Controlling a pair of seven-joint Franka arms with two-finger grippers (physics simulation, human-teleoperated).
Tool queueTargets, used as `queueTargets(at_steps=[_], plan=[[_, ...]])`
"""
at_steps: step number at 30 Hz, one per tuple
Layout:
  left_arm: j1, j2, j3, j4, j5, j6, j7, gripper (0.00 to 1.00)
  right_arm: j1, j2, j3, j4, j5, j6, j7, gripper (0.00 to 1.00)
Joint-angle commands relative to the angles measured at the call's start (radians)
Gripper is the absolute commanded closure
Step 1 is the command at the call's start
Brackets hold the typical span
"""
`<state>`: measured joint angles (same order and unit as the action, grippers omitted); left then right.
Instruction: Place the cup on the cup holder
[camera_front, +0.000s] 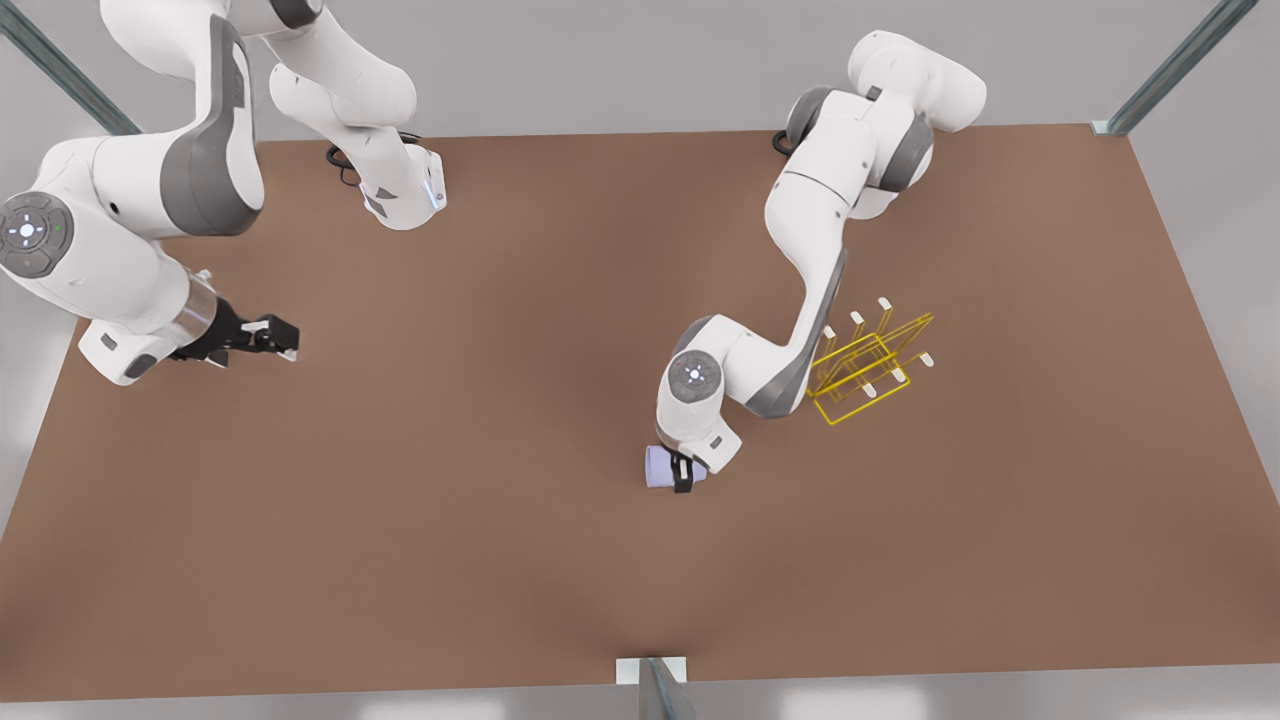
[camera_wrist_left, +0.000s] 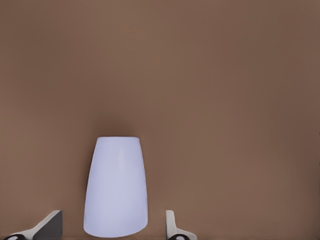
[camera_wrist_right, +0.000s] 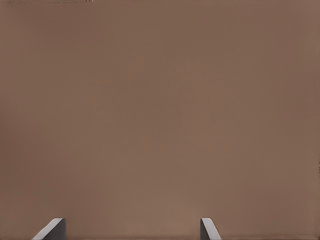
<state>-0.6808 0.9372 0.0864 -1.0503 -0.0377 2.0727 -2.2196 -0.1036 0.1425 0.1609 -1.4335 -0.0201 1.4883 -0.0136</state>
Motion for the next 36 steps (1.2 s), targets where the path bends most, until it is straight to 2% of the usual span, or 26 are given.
queueTargets(at_steps=[1,7,36], plan=[[-0.003,0.014,0.001,-0.005,0.002,0.072,-0.16,0.0,0.004,-0.001,-0.001,0.001,-0.001,0.001,-0.045,0.0],[-0.003,0.02,-0.023,-0.051,-0.007,0.04,-0.112,0.0,0.009,-0.001,-0.001,0.002,0.002,0.01,-0.043,0.0],[0.004,0.104,-0.027,-0.039,-0.042,0.08,-0.045,0.0,-0.016,-0.004,0.0,0.018,0.009,0.066,-0.051,0.0]])
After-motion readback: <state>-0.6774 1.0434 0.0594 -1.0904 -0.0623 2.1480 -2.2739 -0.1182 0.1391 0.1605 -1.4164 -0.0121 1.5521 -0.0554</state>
